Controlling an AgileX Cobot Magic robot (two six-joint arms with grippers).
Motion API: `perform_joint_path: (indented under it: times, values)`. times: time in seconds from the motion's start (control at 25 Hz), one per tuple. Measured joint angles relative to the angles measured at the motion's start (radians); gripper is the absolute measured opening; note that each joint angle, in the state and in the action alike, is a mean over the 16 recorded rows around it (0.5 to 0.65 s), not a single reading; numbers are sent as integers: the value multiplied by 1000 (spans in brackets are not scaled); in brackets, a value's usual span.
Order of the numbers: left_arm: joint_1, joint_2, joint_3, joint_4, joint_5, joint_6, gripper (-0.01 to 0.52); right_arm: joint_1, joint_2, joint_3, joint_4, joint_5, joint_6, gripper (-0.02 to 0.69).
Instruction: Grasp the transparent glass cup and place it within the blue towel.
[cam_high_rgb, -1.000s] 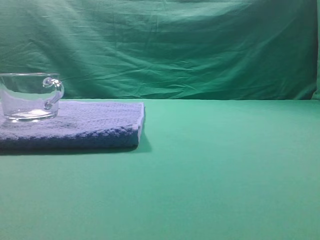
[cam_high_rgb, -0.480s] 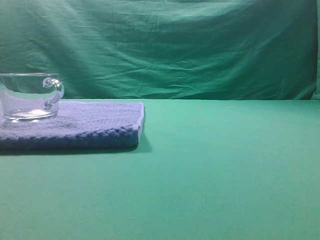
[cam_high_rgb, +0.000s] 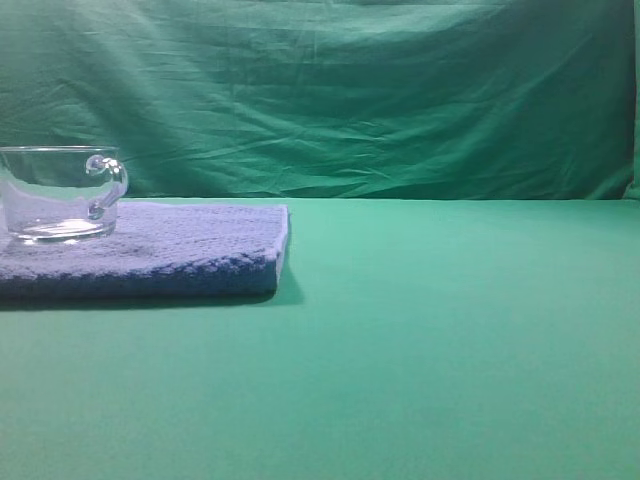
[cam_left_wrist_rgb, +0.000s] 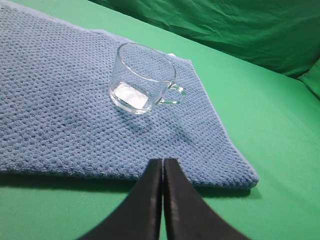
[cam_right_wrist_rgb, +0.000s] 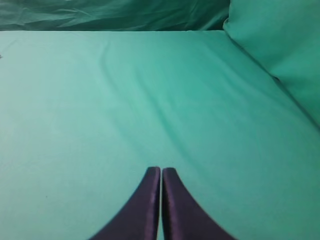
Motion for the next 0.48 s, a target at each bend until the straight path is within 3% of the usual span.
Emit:
perform_joint_path:
  times: [0.48]
  values:
    - [0, 0, 0, 0, 0, 0, 0, 0, 0, 0, 0, 0, -1, 0]
